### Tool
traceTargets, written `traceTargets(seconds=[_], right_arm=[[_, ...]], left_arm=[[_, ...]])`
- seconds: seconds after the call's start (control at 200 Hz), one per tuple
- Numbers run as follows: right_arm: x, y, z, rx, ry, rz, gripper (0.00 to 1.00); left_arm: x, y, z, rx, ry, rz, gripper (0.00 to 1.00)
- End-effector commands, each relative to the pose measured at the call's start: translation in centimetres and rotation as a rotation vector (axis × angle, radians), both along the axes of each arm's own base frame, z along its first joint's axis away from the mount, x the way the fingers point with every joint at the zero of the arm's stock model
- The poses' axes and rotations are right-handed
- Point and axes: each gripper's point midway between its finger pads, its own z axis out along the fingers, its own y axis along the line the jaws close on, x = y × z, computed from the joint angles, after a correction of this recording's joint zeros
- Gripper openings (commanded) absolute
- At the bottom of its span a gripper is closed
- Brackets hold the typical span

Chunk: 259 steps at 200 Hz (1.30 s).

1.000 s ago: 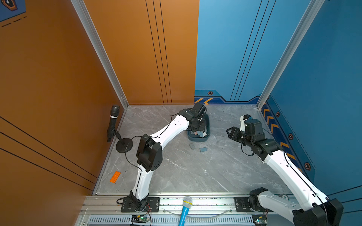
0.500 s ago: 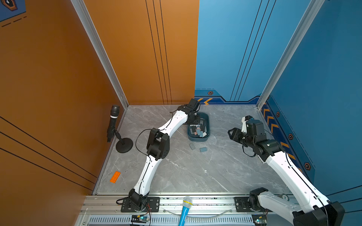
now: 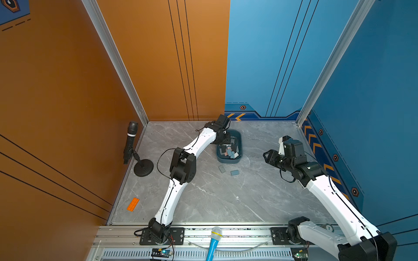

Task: Put the eraser in the storage box
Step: Place the eraser in the storage box, then pick up the eraser from the center of the board.

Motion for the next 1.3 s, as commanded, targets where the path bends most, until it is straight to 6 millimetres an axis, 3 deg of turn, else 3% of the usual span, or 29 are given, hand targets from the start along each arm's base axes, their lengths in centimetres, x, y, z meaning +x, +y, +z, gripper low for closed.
traceTargets(seconds=[0.0, 0.215, 0.441, 0.651, 0.841, 1.056, 1.292], right_arm=[[-1.0, 0.6, -1.0, 0.02, 0.037, 0.018, 0.49], [-1.7, 3.0, -4.1, -0.003, 0.113, 0.086, 0.55], [-1.5, 6.9, -8.5, -0.028, 0.201, 0.19, 0.62], [-0.2, 10.5, -11.7, -0.005, 0.227, 0.271, 0.67], [1.4, 12.4, -14.2, 0.006, 0.244, 0.302, 0.72], [2.7, 13.7, -16.5, 0.009, 0.263, 0.322, 0.73], [2.5, 14.5, -17.8, -0.024, 0.296, 0.328, 0.72]], left_arm=[[-0.8, 0.2, 4.7, -0.032, -0.055, -0.021, 0.55], [-3.4, 1.6, 10.7, -0.028, -0.146, -0.053, 0.54], [-7.9, 3.8, 14.1, -0.02, -0.198, -0.075, 0.54], [-12.1, 6.0, 14.1, -0.025, -0.201, -0.055, 0.54], [-15.0, 8.1, 13.5, -0.004, -0.198, -0.023, 0.54], [-16.9, 10.1, 13.1, 0.01, -0.201, 0.02, 0.54], [-18.0, 11.1, 13.4, 0.007, -0.216, 0.043, 0.54]])
